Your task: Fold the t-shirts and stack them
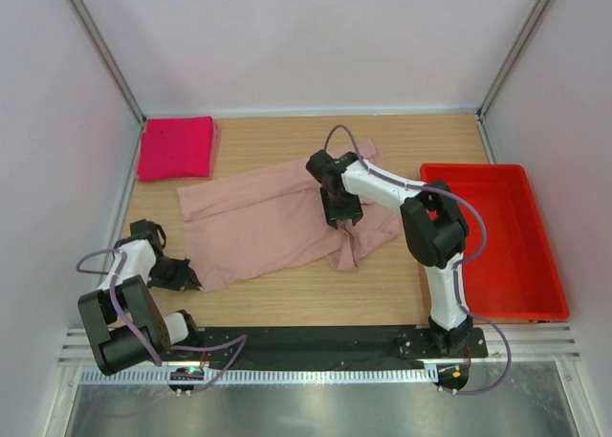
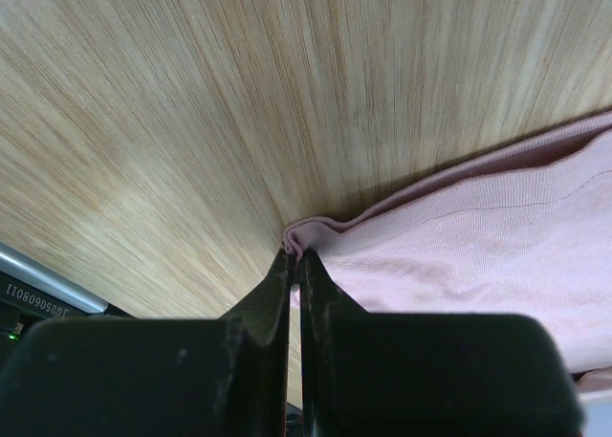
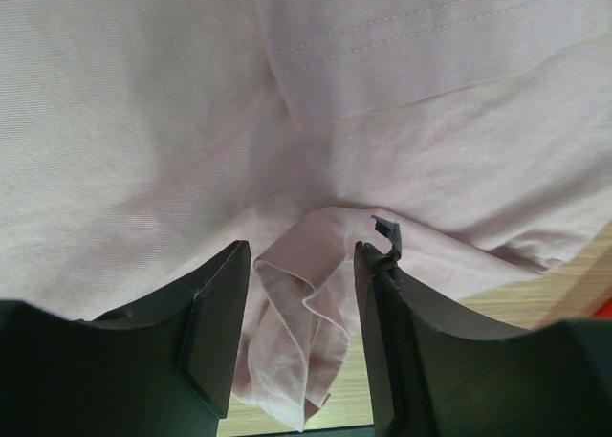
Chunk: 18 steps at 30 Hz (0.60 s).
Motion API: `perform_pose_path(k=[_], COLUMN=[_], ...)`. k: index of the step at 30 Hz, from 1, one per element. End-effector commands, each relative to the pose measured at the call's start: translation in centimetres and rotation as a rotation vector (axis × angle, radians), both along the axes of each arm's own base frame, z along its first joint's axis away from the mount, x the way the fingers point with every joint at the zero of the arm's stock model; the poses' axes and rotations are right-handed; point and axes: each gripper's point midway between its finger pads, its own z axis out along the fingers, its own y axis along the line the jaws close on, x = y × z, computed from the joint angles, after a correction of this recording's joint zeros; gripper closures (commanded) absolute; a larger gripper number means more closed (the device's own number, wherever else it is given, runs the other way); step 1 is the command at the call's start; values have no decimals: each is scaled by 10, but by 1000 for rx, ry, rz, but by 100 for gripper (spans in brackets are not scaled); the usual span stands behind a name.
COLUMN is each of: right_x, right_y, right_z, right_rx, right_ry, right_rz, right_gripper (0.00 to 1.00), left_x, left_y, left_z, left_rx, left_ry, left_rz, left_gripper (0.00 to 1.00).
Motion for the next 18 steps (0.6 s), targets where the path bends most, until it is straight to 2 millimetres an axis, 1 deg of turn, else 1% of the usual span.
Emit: perform_pose_path(k=[1,5,8,11,16,18], right_x=[11,15,16,12,9,10], right_y=[-6,-12,-10,-5,-1,0], right_z=[15,17,16,13,4,6], right_rx=[-60,-94,-93,-68,-45,-42], right_ry=[-65,-85,-81,-60,-27,-38], right_rz=[6,14,17,17,16,3], right_gripper=[48,55,56,55,53,56], left_x=[7,7,7,6,6,7], left_y=[4,3,3,4,5,5], left_z=[-3,-4,-4,-3,-2,-2], left_rx=[16,12,10,13,13,12], left_ry=[-19,-17,-13,-9,-4,-5], left_rz=[-16,-17,-19,-22,-25,-26], left_gripper=[100,100,100,99,98,98])
